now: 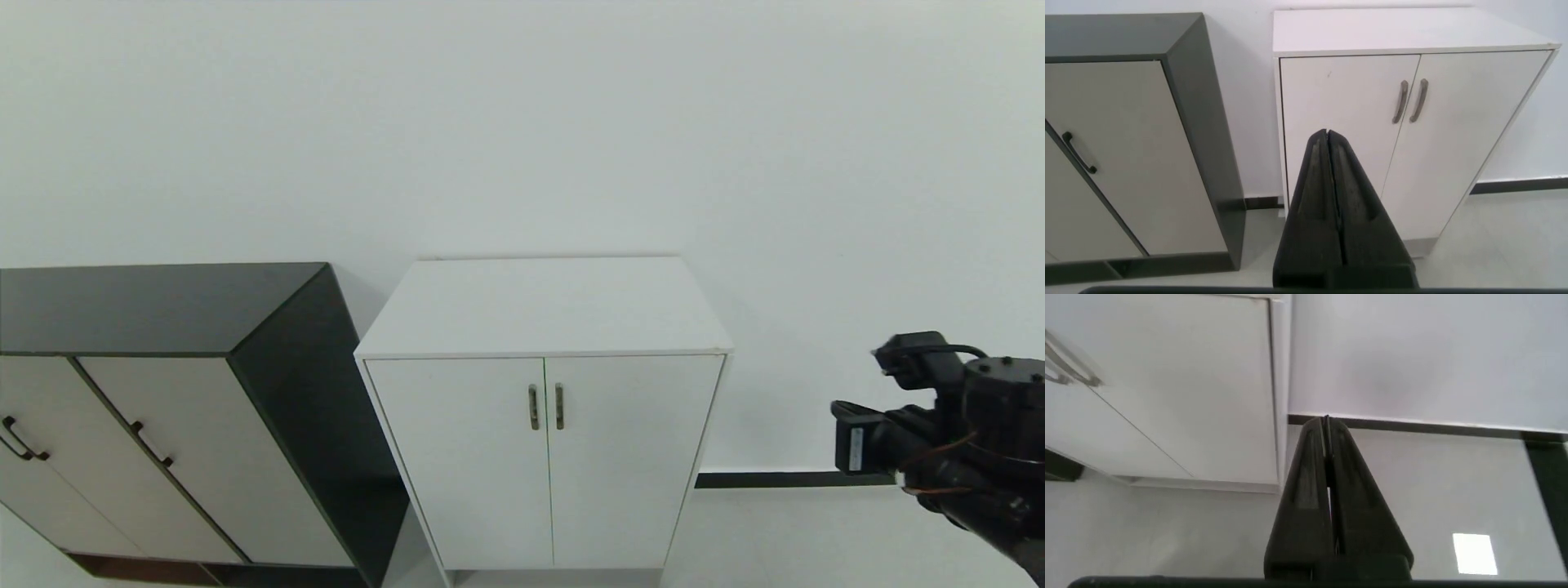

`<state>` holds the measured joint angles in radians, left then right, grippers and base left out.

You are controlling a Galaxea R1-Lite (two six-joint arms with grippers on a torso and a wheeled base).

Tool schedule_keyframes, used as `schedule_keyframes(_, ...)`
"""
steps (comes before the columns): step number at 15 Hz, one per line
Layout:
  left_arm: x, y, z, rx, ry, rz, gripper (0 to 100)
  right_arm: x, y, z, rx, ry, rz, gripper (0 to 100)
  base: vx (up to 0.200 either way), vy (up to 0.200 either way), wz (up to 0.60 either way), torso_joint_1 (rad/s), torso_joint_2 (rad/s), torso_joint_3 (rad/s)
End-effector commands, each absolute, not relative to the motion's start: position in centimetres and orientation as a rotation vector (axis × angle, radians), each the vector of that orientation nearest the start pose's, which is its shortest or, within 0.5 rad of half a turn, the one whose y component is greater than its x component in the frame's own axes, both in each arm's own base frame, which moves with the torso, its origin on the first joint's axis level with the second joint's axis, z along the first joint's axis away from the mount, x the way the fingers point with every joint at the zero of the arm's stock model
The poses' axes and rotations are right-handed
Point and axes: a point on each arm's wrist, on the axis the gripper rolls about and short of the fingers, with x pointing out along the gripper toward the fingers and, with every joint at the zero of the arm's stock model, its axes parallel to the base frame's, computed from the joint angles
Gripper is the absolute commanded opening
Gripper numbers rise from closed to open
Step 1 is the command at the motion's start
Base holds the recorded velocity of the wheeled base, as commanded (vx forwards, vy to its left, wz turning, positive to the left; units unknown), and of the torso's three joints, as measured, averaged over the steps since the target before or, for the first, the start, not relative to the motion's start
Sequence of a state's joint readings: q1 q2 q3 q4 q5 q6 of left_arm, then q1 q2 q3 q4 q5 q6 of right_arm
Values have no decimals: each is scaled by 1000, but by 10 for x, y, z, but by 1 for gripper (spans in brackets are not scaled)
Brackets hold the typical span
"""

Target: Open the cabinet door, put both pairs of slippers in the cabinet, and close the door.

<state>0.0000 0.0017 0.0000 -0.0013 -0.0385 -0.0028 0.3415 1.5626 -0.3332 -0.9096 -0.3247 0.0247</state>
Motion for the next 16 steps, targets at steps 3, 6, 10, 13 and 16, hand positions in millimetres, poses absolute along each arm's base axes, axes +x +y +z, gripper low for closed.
schedule_keyframes(3, -23, -1, 76, -3, 0, -37, 0, 138, 38, 130, -86, 234, -10, 0, 0, 0, 0, 0, 0, 0)
schedule_keyframes(6, -23, -1, 76, -3, 0, -38, 0, 108, 27, 123, -72, 214, -17, 0, 0, 0, 0, 0, 0, 0)
schedule_keyframes(10, -23, -1, 76, -3, 0, -38, 0, 58, 10, 115, -75, 248, -15, 0, 0, 0, 0, 0, 0, 0)
schedule_keyframes(13, -23, -1, 76, -3, 0, -37, 0, 18, 1, 102, -50, 204, 105, 0, 0, 0, 0, 0, 0, 0)
schedule_keyframes(16, -23, -1, 76, -3, 0, -38, 0, -19, -6, 88, -24, 143, 260, 0, 0, 0, 0, 0, 0, 0)
